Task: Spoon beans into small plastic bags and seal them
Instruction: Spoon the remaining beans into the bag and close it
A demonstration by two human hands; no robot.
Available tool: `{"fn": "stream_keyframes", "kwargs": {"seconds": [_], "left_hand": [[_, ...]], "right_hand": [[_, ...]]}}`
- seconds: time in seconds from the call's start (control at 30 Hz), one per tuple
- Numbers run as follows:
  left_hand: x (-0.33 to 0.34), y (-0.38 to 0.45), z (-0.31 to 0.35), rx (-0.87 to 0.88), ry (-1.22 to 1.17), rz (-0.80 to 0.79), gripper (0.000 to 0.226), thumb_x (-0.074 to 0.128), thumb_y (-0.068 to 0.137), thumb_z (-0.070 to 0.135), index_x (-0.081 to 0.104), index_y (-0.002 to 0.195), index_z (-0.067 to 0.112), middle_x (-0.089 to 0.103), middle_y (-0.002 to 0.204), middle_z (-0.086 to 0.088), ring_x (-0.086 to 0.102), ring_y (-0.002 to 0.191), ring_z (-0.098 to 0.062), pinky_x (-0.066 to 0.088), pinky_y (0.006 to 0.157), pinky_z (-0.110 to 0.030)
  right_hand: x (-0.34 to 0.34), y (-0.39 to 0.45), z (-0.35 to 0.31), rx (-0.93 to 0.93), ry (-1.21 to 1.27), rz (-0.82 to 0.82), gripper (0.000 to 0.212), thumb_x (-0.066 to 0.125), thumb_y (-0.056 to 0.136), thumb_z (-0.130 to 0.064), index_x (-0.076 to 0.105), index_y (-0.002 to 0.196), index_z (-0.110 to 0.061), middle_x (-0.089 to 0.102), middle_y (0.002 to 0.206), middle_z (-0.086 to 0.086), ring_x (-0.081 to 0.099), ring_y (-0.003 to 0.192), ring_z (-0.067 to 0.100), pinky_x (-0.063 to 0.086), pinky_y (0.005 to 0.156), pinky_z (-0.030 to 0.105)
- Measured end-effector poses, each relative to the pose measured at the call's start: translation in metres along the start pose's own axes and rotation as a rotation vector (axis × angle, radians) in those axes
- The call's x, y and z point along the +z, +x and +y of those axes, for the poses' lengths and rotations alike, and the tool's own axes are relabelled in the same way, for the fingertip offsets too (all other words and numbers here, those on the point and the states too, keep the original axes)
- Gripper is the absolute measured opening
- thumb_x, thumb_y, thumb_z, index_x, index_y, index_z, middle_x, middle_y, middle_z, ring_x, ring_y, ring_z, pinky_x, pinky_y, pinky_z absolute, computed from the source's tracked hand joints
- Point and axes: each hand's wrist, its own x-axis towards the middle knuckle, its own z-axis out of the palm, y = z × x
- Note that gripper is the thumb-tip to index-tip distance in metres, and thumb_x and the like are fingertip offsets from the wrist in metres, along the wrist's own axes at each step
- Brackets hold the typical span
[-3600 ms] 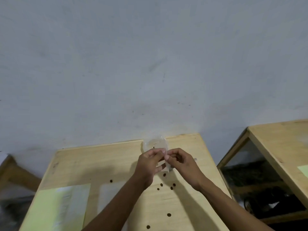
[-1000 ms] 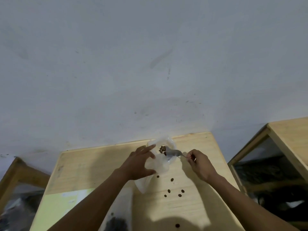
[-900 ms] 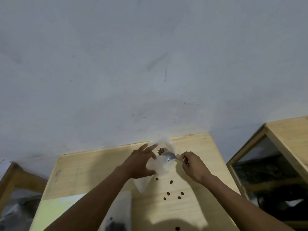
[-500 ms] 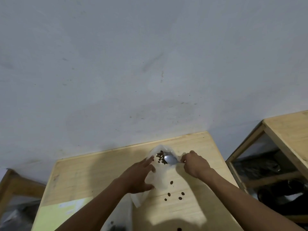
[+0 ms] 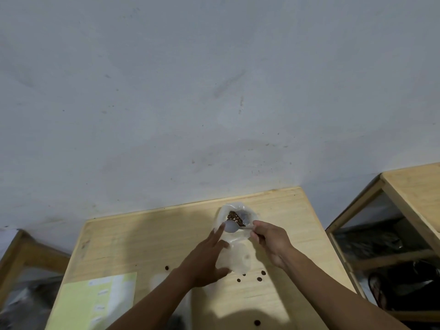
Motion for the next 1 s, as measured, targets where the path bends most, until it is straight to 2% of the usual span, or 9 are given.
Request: {"fn": "stream_keyframes", "kwargs": {"seconds": [0.07,0.13,0.23,0.33,0.5,0.63,0.7,0.83,1.0], "left_hand": [[-0.001,0.001,0.002,-0.037,-0.039,0.051,0.058,0.064,0.082,0.052,0.046,0.132,0.027,-0.010,0.160,0.019,0.037,0.139,-0.017,0.041,0.101,-0.030],[-0.002,0.001,0.003,-0.071,-0.084,0.112,0.059,0.064,0.082,0.053,0.045,0.132,0.029,-0.002,0.158,0.024,0.050,0.127,-0.014,0.044,0.092,-0.026],[0.000,0.000,0.004,-0.083,-0.132,0.196,0.058,0.063,0.083,0.051,0.044,0.133,0.027,0.013,0.159,0.019,0.049,0.127,-0.009,0.041,0.089,-0.019],[0.003,-0.001,0.008,-0.069,-0.141,0.208,0.059,0.063,0.084,0.049,0.043,0.134,0.025,0.014,0.158,0.016,0.049,0.125,-0.009,0.038,0.087,-0.016],[0.006,-0.002,0.009,-0.060,-0.106,0.187,0.060,0.060,0.085,0.050,0.041,0.136,0.024,0.012,0.159,0.011,0.051,0.124,-0.014,0.045,0.089,-0.024],[0.010,-0.004,0.003,-0.041,-0.051,0.181,0.062,0.052,0.083,0.058,0.041,0.134,0.025,0.018,0.155,0.011,0.057,0.116,-0.016,0.052,0.084,-0.028],[0.010,-0.005,0.002,-0.039,-0.036,0.172,0.064,0.051,0.083,0.060,0.041,0.136,0.024,0.019,0.154,0.011,0.057,0.115,-0.014,0.051,0.085,-0.027],[0.010,-0.006,-0.001,-0.056,-0.051,0.155,0.064,0.054,0.085,0.059,0.041,0.137,0.025,0.021,0.153,0.013,0.056,0.115,-0.012,0.049,0.090,-0.024],[0.009,-0.006,-0.002,-0.067,-0.106,0.157,0.063,0.057,0.083,0.058,0.043,0.135,0.025,0.025,0.152,0.011,0.050,0.125,-0.012,0.046,0.098,-0.026]], "right_hand": [[0.000,0.000,0.004,-0.050,-0.058,0.062,0.014,0.057,0.093,0.001,0.069,0.097,0.000,0.065,0.071,0.011,0.056,0.061,0.018,0.051,0.062,0.025],[0.000,-0.001,0.006,-0.115,-0.139,0.111,0.020,0.051,0.097,-0.005,0.070,0.096,-0.002,0.062,0.069,0.009,0.054,0.059,0.018,0.048,0.057,0.024],[0.001,0.000,0.008,-0.112,-0.146,0.144,0.025,0.046,0.098,-0.007,0.069,0.092,-0.002,0.058,0.064,0.009,0.050,0.054,0.018,0.044,0.053,0.025],[0.003,0.002,0.012,-0.015,-0.062,0.142,0.022,0.043,0.095,-0.003,0.065,0.090,0.000,0.053,0.058,0.011,0.044,0.051,0.020,0.037,0.051,0.029],[0.010,0.004,0.013,0.081,0.027,0.245,0.027,0.032,0.094,0.002,0.057,0.085,0.002,0.048,0.055,0.013,0.038,0.046,0.022,0.031,0.047,0.031],[0.019,0.005,0.008,0.081,0.134,0.329,0.027,0.036,0.093,0.008,0.057,0.079,-0.001,0.051,0.065,0.014,0.043,0.048,0.022,0.039,0.041,0.028],[0.023,0.006,0.007,0.059,0.189,0.359,0.024,0.039,0.093,0.008,0.061,0.089,-0.002,0.054,0.067,0.015,0.047,0.051,0.022,0.042,0.046,0.028],[0.030,0.004,0.005,-0.044,0.283,0.428,0.022,0.042,0.099,-0.007,0.063,0.106,-0.009,0.060,0.067,0.010,0.055,0.058,0.019,0.049,0.062,0.028],[0.026,-0.001,0.007,-0.038,0.388,0.300,0.021,0.043,0.102,-0.006,0.062,0.111,-0.001,0.056,0.082,0.014,0.053,0.064,0.017,0.051,0.066,0.021]]}}
